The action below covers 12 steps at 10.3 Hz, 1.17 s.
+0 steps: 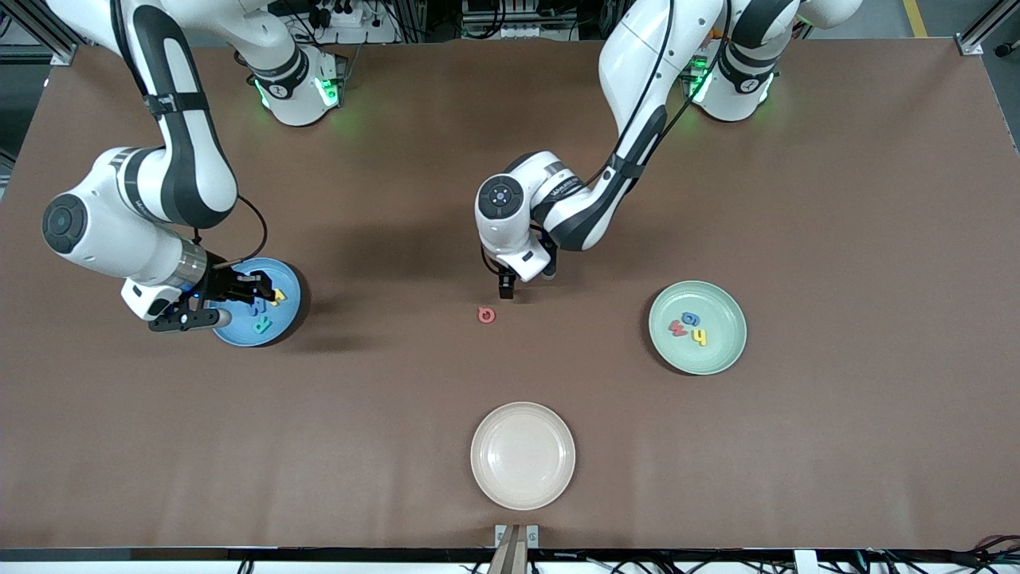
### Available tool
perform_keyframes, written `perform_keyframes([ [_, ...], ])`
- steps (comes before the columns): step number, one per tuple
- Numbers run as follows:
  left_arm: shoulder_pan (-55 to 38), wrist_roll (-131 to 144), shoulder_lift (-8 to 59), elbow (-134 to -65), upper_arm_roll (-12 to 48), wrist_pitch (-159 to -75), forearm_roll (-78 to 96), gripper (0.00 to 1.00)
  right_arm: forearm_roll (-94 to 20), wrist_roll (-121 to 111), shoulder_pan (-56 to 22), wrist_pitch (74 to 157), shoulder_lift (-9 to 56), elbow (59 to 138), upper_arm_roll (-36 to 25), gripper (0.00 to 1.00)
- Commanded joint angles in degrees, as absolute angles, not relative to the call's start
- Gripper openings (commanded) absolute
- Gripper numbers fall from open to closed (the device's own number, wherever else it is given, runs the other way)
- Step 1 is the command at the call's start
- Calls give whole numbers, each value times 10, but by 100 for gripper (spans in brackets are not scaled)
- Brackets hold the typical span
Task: Sort uppercase to blue plate, lowercase to green plate
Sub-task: 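Carry the blue e to the green plate while the right gripper reaches the Q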
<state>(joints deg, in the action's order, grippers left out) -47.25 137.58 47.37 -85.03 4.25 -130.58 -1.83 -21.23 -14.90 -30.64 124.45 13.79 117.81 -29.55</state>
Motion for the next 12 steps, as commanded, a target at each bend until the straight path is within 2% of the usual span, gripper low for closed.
perform_keyframes([
  [1, -477, 1397, 464, -863, 40, -1313, -44, 100, -218, -140, -308, 1228, 120, 1179, -295, 45],
  [12, -483, 1398, 464, -892, 40, -1354, -47, 100, -217, -141, -306, 1202, 113, 1173, -300, 44],
])
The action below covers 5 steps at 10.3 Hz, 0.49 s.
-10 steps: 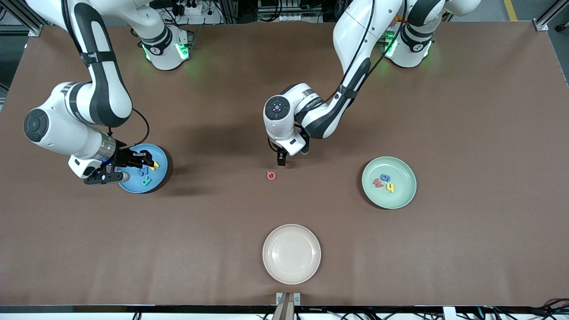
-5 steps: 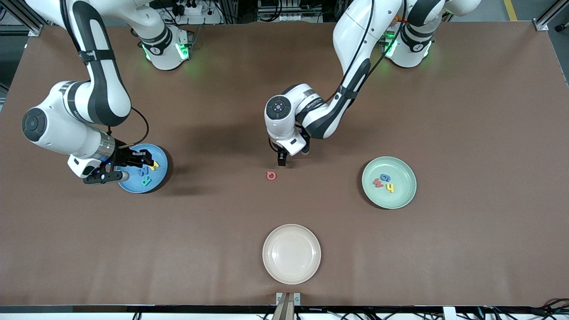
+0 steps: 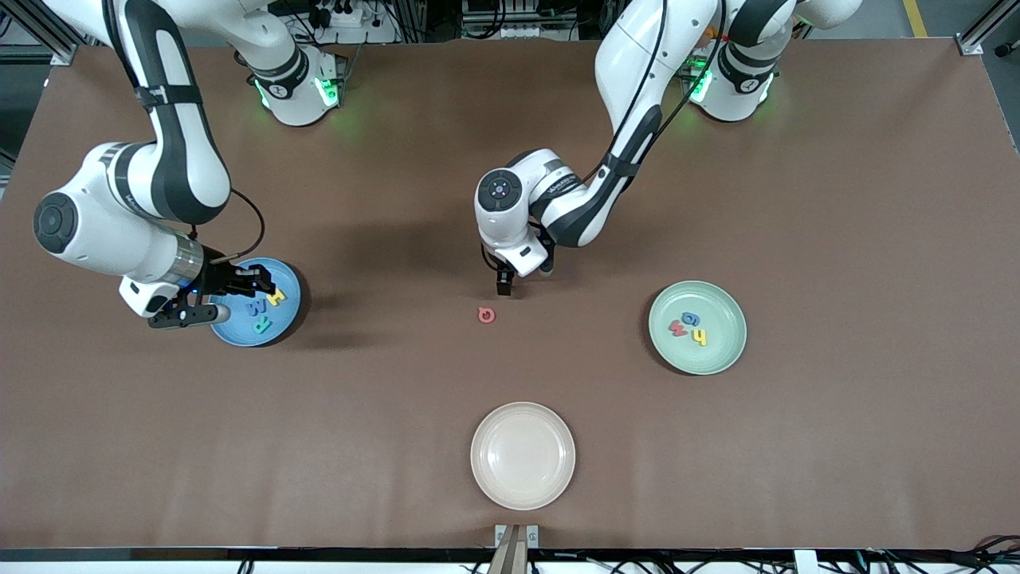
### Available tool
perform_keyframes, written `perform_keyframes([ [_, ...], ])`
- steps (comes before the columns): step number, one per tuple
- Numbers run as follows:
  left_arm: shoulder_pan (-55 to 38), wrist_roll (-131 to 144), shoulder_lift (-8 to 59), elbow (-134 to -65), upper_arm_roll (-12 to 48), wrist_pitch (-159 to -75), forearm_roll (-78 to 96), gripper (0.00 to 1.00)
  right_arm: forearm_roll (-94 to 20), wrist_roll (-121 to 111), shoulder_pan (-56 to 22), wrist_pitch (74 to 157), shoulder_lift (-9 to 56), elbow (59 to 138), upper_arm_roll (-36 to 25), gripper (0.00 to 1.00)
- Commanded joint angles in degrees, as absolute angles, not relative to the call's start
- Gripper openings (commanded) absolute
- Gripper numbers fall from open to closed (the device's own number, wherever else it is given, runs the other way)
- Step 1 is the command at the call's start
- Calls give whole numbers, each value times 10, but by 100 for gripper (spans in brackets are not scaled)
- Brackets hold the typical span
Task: Sort uppercase to blue plate, lowercase to green plate
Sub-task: 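Carry the blue e to the green plate while the right gripper reaches the Q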
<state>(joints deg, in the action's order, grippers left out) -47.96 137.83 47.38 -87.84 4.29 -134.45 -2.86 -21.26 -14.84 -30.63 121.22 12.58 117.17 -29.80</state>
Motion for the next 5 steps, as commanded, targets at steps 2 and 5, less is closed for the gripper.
perform_keyframes([
  [2, -483, 1398, 462, -895, 40, -1354, -47, 50, -217, -141, -306, 1197, 112, 1172, -300, 43],
  [5, -480, 1426, 455, -895, 40, -1352, -46, 0, -217, -141, -306, 1189, 112, 1165, -301, 43],
])
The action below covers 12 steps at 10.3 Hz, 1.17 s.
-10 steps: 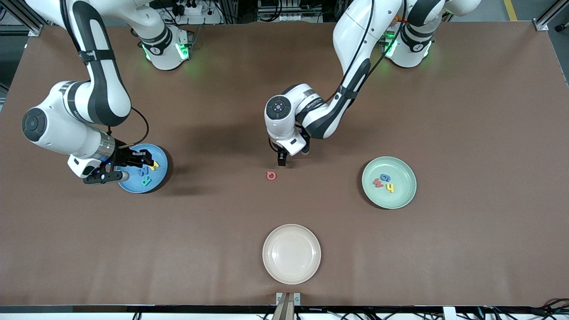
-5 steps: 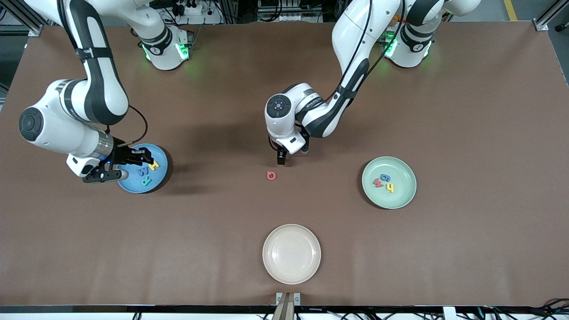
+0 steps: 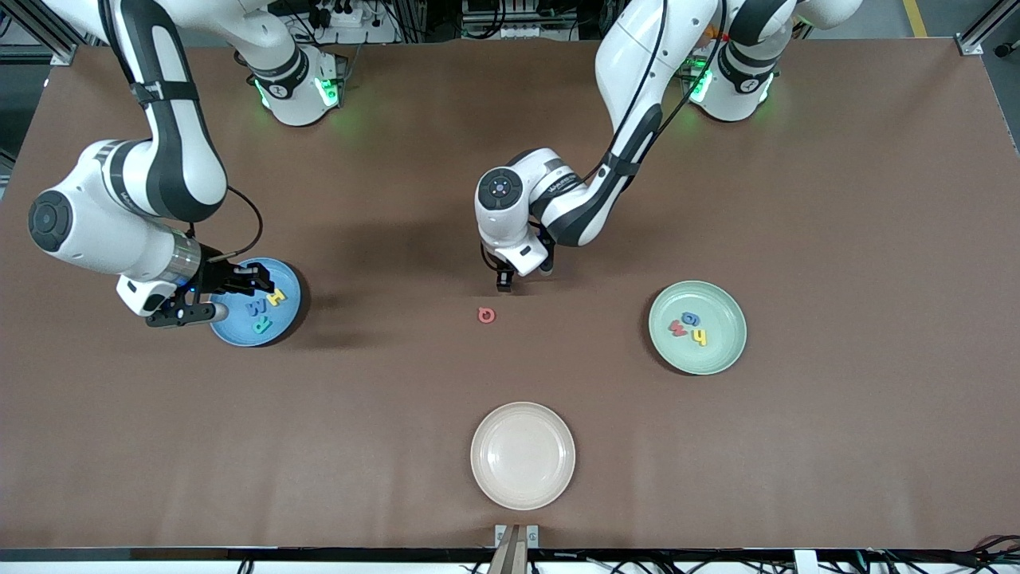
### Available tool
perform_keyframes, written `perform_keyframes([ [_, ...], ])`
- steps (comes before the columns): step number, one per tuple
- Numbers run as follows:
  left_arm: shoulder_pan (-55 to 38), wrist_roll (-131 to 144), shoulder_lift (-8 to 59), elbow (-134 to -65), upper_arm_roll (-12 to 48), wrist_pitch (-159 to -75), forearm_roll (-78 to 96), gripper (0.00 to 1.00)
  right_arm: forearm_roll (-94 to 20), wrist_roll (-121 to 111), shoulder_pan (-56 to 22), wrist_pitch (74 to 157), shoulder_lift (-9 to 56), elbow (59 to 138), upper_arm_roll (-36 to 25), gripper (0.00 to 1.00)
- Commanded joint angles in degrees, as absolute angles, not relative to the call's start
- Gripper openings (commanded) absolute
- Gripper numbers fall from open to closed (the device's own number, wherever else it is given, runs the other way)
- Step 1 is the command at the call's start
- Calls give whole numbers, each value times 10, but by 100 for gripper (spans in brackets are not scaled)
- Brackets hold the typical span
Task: Sort uppercase to blue plate, lowercase to green plate
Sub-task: 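Carry the blue e to the green plate while the right gripper reaches the Q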
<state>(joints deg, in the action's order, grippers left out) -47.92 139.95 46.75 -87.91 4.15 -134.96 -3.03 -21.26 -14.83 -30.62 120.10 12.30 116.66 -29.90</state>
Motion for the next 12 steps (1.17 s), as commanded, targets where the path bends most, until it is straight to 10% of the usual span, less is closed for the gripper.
perform_keyframes([
  [1, -479, 1426, 454, -894, 40, -1350, -46, 0, -217, -141, -306, 1189, 112, 1165, -301, 43],
  [8, -330, 1418, 330, -897, 35, -1245, -83, 0, -218, -99, -312, 1187, 112, 1158, -287, 43],
  [12, -210, 1296, 329, -897, 37, -1232, -88, 0, -216, 193, -353, 1285, 128, 1123, -138, 43],
])
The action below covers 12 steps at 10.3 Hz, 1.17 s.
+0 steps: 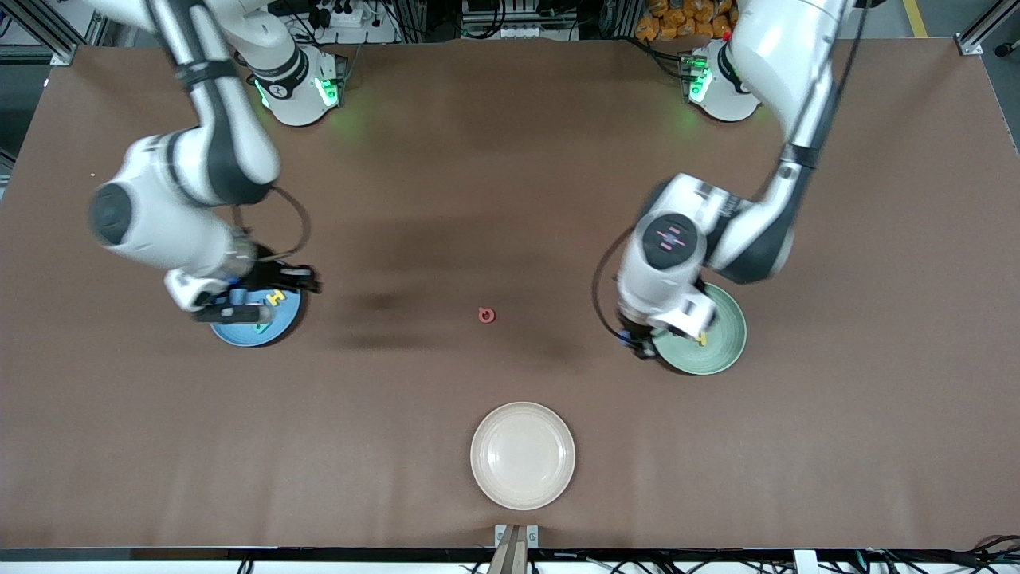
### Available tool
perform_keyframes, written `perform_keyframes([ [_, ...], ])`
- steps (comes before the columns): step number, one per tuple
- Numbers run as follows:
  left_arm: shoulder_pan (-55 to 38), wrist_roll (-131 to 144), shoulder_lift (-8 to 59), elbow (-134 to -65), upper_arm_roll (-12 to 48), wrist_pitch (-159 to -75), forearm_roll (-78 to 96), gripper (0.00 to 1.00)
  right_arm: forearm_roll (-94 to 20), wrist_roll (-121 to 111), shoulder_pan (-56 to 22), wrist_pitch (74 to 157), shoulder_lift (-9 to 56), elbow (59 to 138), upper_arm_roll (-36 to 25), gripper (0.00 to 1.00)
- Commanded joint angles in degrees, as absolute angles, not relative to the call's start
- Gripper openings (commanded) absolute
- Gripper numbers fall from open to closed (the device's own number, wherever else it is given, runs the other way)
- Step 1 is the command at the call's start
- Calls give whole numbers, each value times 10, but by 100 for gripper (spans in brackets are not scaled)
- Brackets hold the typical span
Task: Sort uppercase to blue plate, lowercase to green plate
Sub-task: 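Carry the blue e to the green plate while the right gripper reaches the Q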
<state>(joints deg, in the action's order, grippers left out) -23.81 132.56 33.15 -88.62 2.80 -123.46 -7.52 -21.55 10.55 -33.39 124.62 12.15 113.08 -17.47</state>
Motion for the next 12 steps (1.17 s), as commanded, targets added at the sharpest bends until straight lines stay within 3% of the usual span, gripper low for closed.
perform_keyframes([
  [1, -182, 1265, 330, -898, 38, -1232, -87, 0, -216, 246, -372, 1324, 147, 1116, -120, 43],
  [6, -115, 1178, 330, -939, 40, -1220, -79, 0, -208, 368, -475, 1515, 298, 1074, -120, 45],
  [7, -118, 1173, 330, -956, 40, -1220, -80, 99, -208, 384, -483, 1521, 329, 1049, -126, 46],
  [12, -115, 1146, 316, -969, 43, -1219, -80, 100, -194, 395, -511, 1521, 370, 998, -151, 49],
])
